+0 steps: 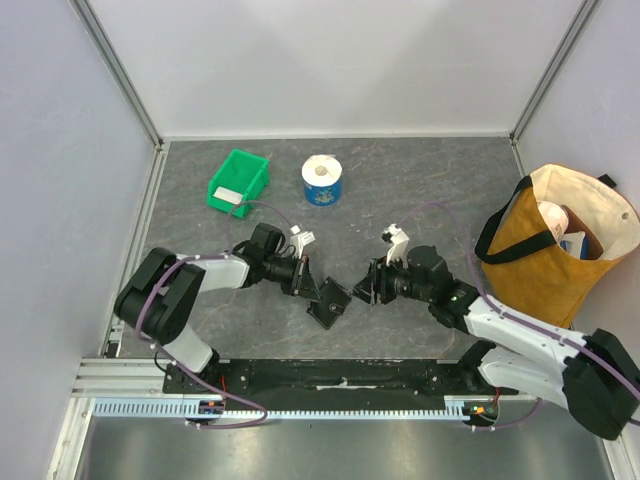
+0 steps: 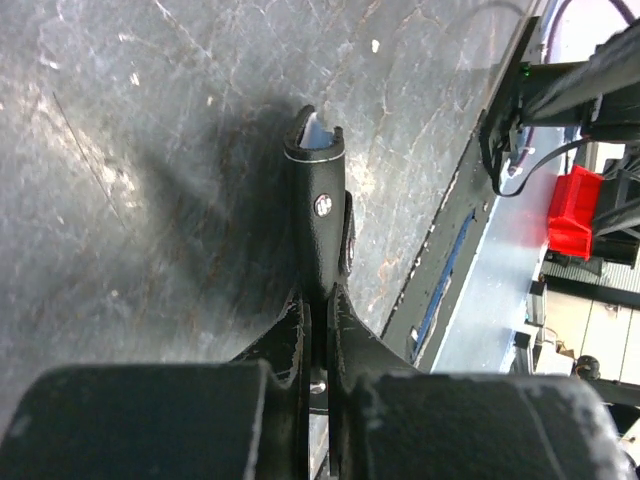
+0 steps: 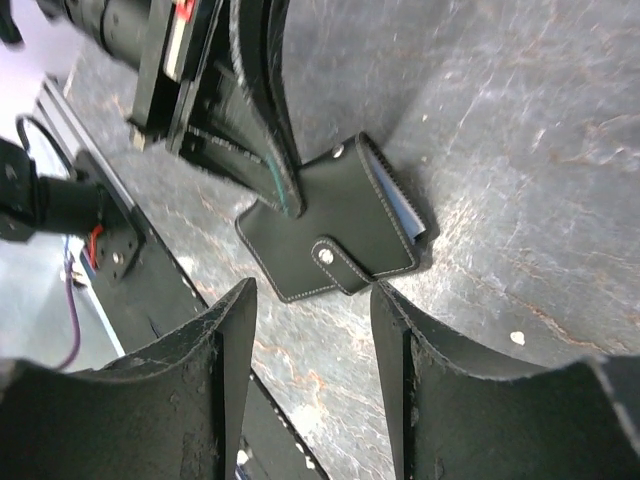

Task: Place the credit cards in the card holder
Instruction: Open the card holder at the center of the board.

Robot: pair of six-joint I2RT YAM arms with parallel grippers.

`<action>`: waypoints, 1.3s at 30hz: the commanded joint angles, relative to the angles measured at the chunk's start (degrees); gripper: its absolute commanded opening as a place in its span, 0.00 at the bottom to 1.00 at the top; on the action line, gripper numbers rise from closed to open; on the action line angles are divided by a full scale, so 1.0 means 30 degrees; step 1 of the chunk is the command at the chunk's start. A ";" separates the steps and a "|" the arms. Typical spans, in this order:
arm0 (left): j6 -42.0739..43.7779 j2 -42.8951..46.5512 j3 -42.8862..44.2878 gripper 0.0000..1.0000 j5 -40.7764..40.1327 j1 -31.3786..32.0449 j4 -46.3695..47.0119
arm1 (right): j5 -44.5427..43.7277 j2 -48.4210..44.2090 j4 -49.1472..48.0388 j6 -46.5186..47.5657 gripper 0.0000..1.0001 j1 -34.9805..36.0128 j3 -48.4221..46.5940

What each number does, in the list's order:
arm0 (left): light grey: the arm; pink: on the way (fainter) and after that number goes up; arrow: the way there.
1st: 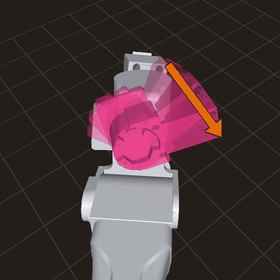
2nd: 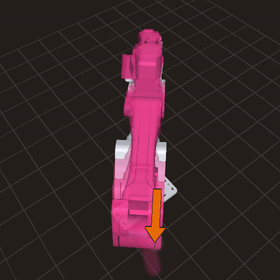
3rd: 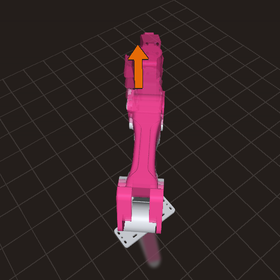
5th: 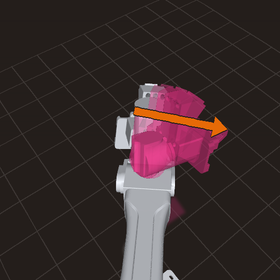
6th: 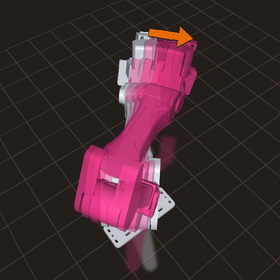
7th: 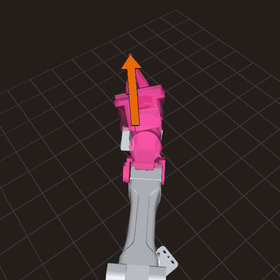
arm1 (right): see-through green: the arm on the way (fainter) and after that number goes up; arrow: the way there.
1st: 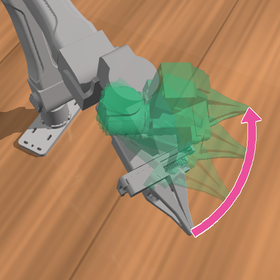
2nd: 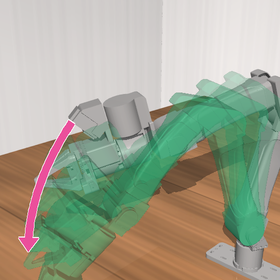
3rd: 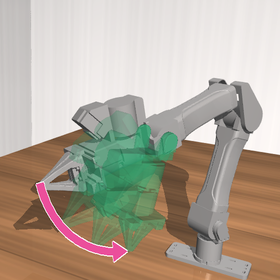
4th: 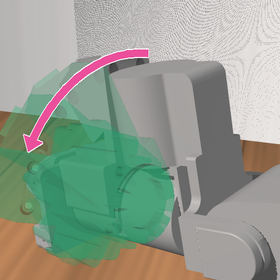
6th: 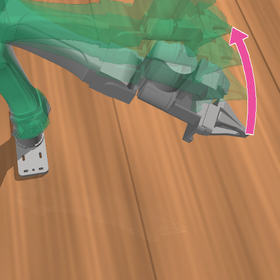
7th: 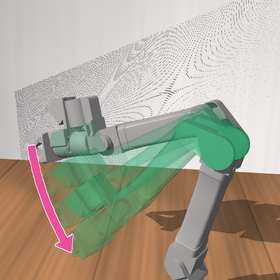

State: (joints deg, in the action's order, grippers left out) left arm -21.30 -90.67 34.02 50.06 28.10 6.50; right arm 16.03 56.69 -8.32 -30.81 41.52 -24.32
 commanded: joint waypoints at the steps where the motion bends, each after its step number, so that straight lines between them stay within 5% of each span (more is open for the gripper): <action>1: 0.3201 -0.1413 0.2221 0.02 0.0949 0.0273 -0.3658 | 0.2709 0.1988 0.0254 0.2035 0.54 0.0018 -0.1181; 21: 0.5049 -0.4521 0.4715 0.02 0.0949 0.0361 -0.5800 | 0.4790 0.9139 -0.3555 0.3062 0.52 0.0077 -0.2499; 39: 0.4376 -0.4288 0.4480 0.02 0.0218 0.0332 -0.4629 | 0.4416 1.1515 -0.1155 0.4264 0.42 0.2566 -0.3204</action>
State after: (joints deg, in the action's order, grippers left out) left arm -8.95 -103.59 46.94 52.45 28.80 -10.48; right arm 29.52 89.58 -16.60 -19.05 46.26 -33.28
